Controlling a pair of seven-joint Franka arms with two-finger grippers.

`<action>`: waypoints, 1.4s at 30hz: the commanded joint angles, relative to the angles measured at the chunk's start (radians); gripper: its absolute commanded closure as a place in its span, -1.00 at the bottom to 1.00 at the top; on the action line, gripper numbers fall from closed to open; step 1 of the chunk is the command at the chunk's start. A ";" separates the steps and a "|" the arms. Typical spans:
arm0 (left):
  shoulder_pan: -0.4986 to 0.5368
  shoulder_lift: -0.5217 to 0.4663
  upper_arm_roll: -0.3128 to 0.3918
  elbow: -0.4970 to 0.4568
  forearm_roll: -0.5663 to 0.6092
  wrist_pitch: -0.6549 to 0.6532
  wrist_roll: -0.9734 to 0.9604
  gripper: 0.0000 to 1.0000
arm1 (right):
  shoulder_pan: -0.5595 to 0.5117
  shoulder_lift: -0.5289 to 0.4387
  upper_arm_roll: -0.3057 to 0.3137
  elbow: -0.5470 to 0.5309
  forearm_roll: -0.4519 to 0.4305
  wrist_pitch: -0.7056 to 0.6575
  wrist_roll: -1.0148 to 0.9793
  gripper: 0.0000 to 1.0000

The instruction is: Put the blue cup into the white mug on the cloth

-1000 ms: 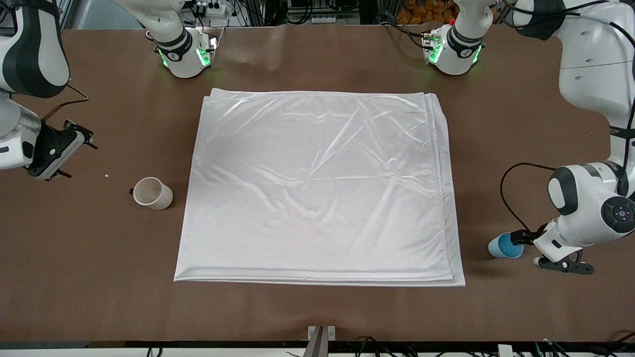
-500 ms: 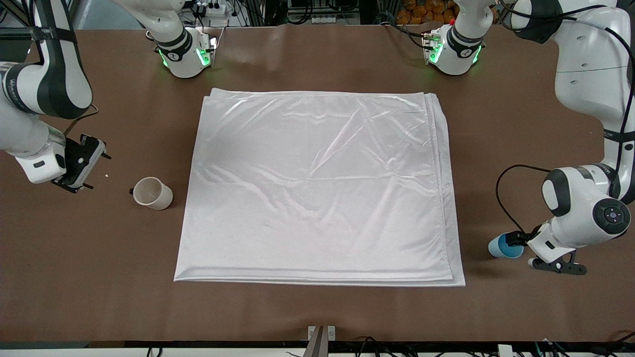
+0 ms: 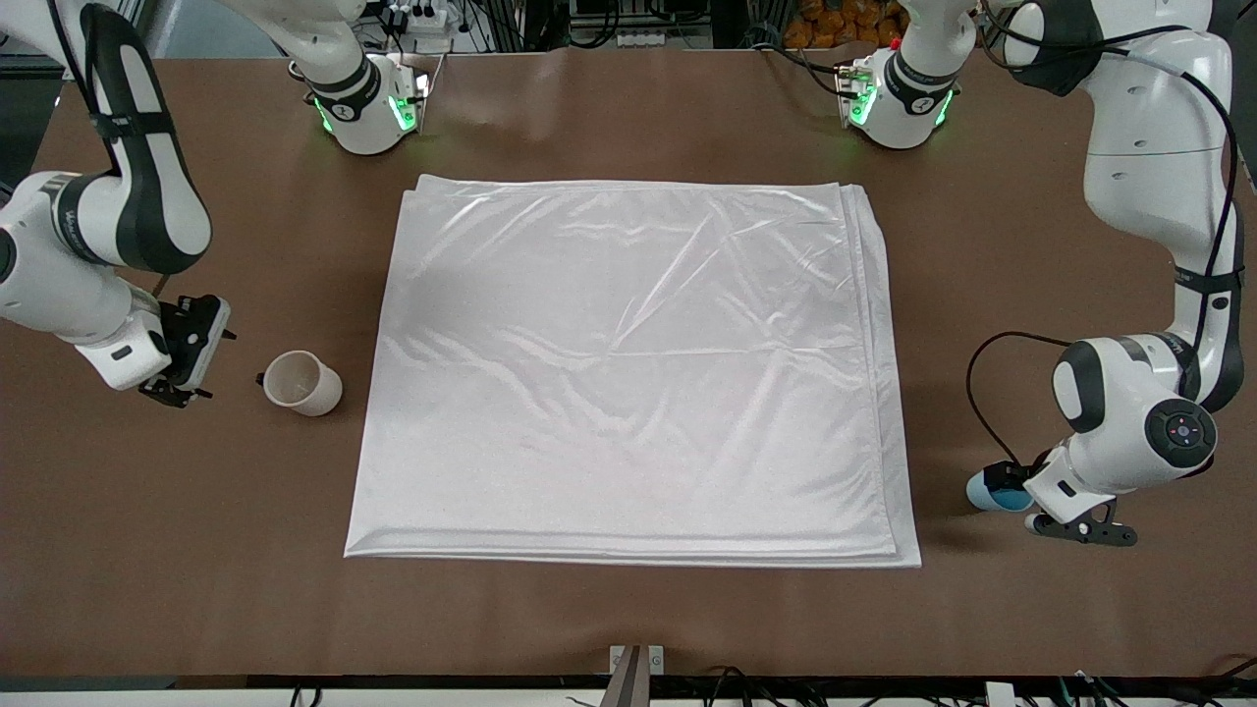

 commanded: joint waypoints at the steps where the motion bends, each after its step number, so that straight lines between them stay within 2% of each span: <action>1: -0.001 0.009 0.002 0.017 0.007 0.005 -0.013 -1.00 | -0.011 0.046 0.005 0.004 0.014 0.052 -0.062 -1.00; 7: 0.005 0.000 0.004 0.017 0.010 0.005 -0.001 -1.00 | -0.019 0.069 0.007 -0.019 0.014 0.106 -0.116 -1.00; 14: 0.008 -0.004 0.004 0.017 0.010 0.005 -0.001 -1.00 | -0.019 0.077 0.005 -0.091 0.014 0.236 -0.123 -1.00; 24: 0.008 -0.012 0.005 0.017 0.010 0.004 -0.006 -1.00 | -0.019 0.115 0.007 -0.125 0.014 0.312 -0.123 -1.00; 28: 0.008 -0.018 0.005 0.017 0.007 -0.001 -0.016 -0.28 | -0.017 0.131 0.007 -0.145 0.014 0.362 -0.123 -1.00; 33: 0.006 -0.018 0.004 0.017 0.005 -0.002 -0.068 0.49 | -0.017 0.143 0.007 -0.153 0.014 0.387 -0.123 -1.00; 35: 0.002 -0.018 0.004 0.017 0.005 -0.004 -0.122 0.91 | -0.017 0.143 0.007 -0.153 0.014 0.385 -0.125 -1.00; 36: -0.001 -0.018 0.004 0.017 0.007 -0.004 -0.145 1.00 | -0.017 0.143 0.005 -0.153 0.014 0.387 -0.125 -0.94; 40: -0.003 -0.018 0.002 0.017 0.008 -0.004 -0.196 1.00 | -0.017 0.142 0.007 -0.151 0.014 0.387 -0.165 -0.17; 42: -0.003 -0.020 0.002 0.017 0.011 -0.004 -0.194 1.00 | -0.017 0.141 0.007 -0.151 0.014 0.387 -0.179 0.06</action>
